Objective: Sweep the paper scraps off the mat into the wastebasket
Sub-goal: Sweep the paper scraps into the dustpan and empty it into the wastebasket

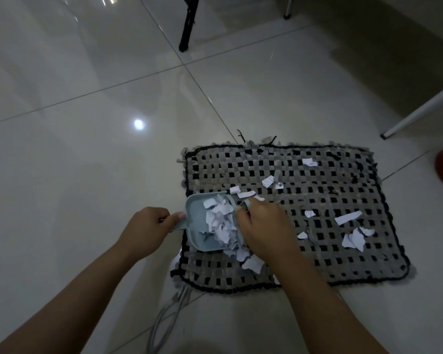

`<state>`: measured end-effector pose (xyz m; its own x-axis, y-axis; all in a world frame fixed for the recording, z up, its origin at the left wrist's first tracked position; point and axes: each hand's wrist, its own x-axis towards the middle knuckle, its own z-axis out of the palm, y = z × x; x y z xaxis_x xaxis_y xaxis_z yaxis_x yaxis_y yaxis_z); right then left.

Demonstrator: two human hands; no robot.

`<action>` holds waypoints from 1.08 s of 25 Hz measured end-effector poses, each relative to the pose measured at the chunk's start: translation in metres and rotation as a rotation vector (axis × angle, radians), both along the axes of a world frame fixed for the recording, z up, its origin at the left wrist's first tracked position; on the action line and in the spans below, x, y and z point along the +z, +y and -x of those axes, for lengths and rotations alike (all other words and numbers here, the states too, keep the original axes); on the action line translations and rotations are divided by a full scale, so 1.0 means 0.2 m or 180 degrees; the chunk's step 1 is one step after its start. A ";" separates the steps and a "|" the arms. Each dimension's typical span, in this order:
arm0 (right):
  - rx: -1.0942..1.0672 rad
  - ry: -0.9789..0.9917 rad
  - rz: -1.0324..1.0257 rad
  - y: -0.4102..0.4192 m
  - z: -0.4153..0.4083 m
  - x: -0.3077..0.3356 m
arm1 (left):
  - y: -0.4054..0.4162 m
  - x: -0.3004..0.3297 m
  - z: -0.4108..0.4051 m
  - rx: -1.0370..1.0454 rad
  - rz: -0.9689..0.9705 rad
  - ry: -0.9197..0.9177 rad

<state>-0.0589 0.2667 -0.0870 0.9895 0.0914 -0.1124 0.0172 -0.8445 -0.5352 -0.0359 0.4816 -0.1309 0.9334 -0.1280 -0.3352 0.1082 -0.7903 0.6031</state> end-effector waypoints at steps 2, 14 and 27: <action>-0.0206 -0.0065 -0.0082 -0.03 -0.02 0.01 | 0.01 -0.01 0.00 0.0055 0.0057 0.0030; -0.1879 -0.0420 0.0621 -0.23 0.32 -0.03 | 0.06 -0.03 -0.03 -0.0248 -0.0064 -0.0027; -0.0884 -0.0487 0.0204 0.07 0.06 -0.07 | -0.03 -0.03 0.06 0.0204 0.0253 0.0141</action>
<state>-0.0718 0.2804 -0.1008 0.9815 -0.1868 0.0429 -0.1423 -0.8601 -0.4898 -0.0471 0.4752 -0.1370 0.9251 -0.0964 -0.3674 0.1849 -0.7307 0.6571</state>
